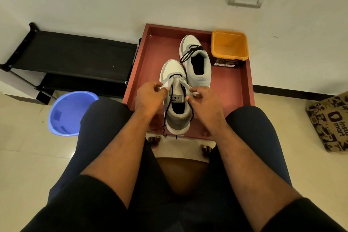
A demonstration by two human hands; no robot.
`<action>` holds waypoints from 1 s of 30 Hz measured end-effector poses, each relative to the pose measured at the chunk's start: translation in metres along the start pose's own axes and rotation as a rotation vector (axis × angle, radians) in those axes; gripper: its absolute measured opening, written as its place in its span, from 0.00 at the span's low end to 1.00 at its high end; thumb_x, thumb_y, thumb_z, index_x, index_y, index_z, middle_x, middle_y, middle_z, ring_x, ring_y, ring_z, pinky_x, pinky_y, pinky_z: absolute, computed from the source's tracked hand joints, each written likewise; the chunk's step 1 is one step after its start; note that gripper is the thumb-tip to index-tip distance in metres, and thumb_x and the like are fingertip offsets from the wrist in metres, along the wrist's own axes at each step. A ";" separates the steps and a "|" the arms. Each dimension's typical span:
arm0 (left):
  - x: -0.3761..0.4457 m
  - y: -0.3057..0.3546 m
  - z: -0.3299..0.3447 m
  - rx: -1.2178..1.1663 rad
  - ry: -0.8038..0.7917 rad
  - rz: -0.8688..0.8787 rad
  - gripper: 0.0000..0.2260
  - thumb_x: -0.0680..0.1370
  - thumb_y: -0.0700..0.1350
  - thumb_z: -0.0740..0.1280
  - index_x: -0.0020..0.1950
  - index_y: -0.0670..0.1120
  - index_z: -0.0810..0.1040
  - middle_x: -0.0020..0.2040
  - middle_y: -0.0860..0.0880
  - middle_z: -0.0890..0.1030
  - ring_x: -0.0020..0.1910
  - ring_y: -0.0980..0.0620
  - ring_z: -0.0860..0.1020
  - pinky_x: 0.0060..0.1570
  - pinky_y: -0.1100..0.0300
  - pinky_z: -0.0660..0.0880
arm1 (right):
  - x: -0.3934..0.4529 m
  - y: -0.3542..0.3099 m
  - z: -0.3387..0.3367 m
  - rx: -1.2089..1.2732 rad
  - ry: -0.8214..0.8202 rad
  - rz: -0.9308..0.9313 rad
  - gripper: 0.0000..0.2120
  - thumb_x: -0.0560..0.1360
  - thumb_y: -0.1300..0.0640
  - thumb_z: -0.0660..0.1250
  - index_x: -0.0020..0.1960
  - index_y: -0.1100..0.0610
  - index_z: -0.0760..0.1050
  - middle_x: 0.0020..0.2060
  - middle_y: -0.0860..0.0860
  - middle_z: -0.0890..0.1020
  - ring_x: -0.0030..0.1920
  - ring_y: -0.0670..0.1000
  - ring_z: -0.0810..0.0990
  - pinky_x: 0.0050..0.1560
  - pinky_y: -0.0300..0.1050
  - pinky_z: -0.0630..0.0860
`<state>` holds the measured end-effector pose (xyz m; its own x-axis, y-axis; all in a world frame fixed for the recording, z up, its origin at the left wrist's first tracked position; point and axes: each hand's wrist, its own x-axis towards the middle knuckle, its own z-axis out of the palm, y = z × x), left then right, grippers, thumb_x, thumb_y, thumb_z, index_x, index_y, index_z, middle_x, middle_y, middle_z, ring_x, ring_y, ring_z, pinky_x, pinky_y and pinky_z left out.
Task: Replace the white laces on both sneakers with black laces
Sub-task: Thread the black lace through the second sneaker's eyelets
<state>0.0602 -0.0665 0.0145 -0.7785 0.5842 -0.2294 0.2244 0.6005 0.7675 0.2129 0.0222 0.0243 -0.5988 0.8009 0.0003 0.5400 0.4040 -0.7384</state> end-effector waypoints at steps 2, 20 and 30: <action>0.005 0.004 0.005 0.005 -0.003 0.028 0.18 0.75 0.54 0.71 0.62 0.49 0.78 0.53 0.50 0.81 0.49 0.53 0.80 0.52 0.53 0.79 | 0.011 -0.001 0.004 -0.030 -0.012 0.002 0.16 0.75 0.54 0.69 0.62 0.56 0.78 0.55 0.51 0.82 0.53 0.49 0.80 0.57 0.48 0.78; 0.048 0.018 0.012 0.246 -0.097 0.059 0.20 0.77 0.42 0.67 0.69 0.53 0.74 0.63 0.46 0.79 0.52 0.45 0.82 0.52 0.48 0.80 | 0.062 0.004 0.014 -0.400 -0.068 -0.090 0.08 0.77 0.60 0.60 0.48 0.58 0.78 0.42 0.56 0.82 0.42 0.57 0.79 0.37 0.43 0.67; 0.051 0.017 0.017 0.133 -0.244 0.052 0.22 0.76 0.45 0.65 0.71 0.54 0.72 0.61 0.45 0.80 0.54 0.44 0.81 0.51 0.47 0.81 | 0.061 -0.007 0.035 -0.494 0.110 -0.251 0.09 0.78 0.56 0.63 0.51 0.58 0.81 0.46 0.54 0.76 0.45 0.53 0.72 0.45 0.47 0.71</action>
<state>0.0341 -0.0172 0.0053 -0.6036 0.7204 -0.3415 0.3481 0.6235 0.7001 0.1515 0.0527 0.0060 -0.6938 0.6841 0.2251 0.6174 0.7259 -0.3032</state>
